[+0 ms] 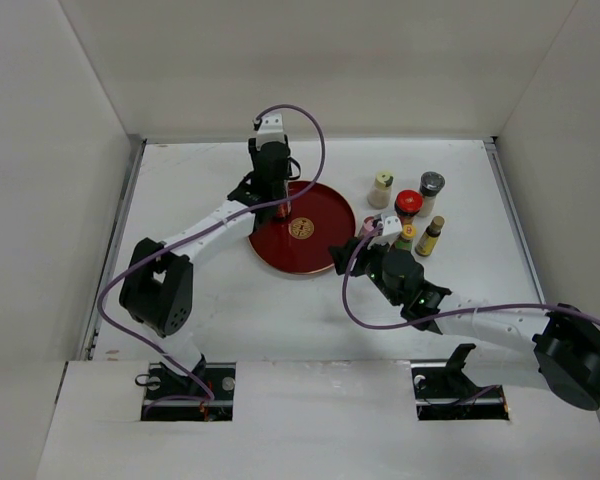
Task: Organize the condiment bottles
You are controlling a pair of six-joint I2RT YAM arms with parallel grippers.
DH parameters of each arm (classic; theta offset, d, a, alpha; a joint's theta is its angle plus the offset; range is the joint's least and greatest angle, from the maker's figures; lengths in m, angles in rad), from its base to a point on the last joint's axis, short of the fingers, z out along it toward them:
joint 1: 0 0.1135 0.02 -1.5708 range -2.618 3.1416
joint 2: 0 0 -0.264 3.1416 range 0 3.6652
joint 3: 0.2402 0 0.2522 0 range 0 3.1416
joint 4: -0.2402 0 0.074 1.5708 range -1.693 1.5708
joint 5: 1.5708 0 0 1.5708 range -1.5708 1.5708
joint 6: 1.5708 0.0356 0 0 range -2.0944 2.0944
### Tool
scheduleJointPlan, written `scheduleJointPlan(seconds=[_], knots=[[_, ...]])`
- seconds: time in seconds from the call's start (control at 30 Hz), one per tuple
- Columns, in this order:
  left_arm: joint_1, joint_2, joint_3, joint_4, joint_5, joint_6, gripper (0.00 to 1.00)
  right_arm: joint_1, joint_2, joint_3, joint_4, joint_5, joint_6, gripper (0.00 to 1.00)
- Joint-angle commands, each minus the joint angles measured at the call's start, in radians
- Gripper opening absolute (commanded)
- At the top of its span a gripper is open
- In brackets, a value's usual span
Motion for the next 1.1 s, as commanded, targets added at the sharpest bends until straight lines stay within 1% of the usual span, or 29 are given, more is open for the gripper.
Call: scheduleJointPlan(seconds=[0.0,0.03,0.07,0.1,0.23,0.3,0.4,0.5,0.53,0.57,0.6,0.73,0.77,0.8,0.87,0.93,0.97,1.0,1.07], knots=[[0.004,-0.064,-0.014,0.114,0.001,-0.027,0.20,-0.003,-0.023,0.002,0.051,0.013,0.003,0.71],[0.004,-0.064,-0.014,0.116,0.004,-0.027,0.21,-0.003,-0.024,0.002,0.051,0.013,0.003,0.71],[0.003,-0.064,-0.013,0.116,0.004,-0.027,0.24,-0.003,-0.024,0.000,0.052,0.013,0.003,0.71],[0.000,-0.066,-0.013,0.116,0.005,-0.027,0.31,-0.006,-0.024,0.000,0.051,0.013,0.004,0.71],[-0.004,-0.084,-0.042,0.137,0.004,-0.030,0.63,-0.006,-0.032,0.000,0.051,0.013,0.001,0.77],[-0.007,-0.113,-0.069,0.153,-0.002,-0.030,0.75,-0.004,-0.030,0.000,0.051,0.007,0.001,0.82],[-0.007,-0.164,-0.115,0.179,-0.007,-0.035,0.87,-0.003,-0.040,0.011,0.029,0.002,0.001,0.87],[-0.007,-0.211,-0.151,0.191,-0.007,-0.040,0.95,-0.003,-0.072,0.021,0.009,0.002,0.001,0.86],[-0.008,-0.227,-0.162,0.192,-0.007,-0.041,0.96,-0.001,-0.082,0.026,0.002,0.004,0.003,0.85],[-0.011,-0.250,-0.177,0.199,-0.007,-0.043,0.96,-0.001,-0.099,0.035,-0.021,0.012,0.006,0.79],[-0.016,-0.277,-0.198,0.206,-0.005,-0.046,0.97,0.000,-0.107,0.041,-0.040,0.015,0.012,0.72],[-0.040,-0.435,-0.335,0.263,-0.019,-0.064,0.97,-0.020,-0.109,0.113,-0.177,0.048,0.021,0.39],[-0.045,-0.478,-0.377,0.277,-0.030,-0.072,0.97,-0.032,-0.098,0.139,-0.217,0.062,0.018,0.34],[-0.048,-0.523,-0.420,0.284,-0.041,-0.084,0.95,-0.041,-0.086,0.165,-0.256,0.076,0.016,0.31],[-0.054,-0.609,-0.520,0.294,-0.061,-0.128,0.91,-0.058,-0.048,0.222,-0.334,0.107,0.010,0.30],[-0.056,-0.694,-0.630,0.294,-0.068,-0.188,0.86,-0.080,-0.003,0.285,-0.414,0.142,-0.008,0.34],[-0.054,-0.730,-0.684,0.292,-0.068,-0.226,0.82,-0.086,0.015,0.311,-0.449,0.168,-0.011,0.39],[-0.050,-0.764,-0.735,0.286,-0.065,-0.262,0.75,-0.087,0.034,0.336,-0.477,0.199,-0.014,0.46],[-0.046,-0.830,-0.833,0.263,-0.058,-0.332,0.60,-0.095,0.077,0.383,-0.527,0.237,-0.039,0.58]])
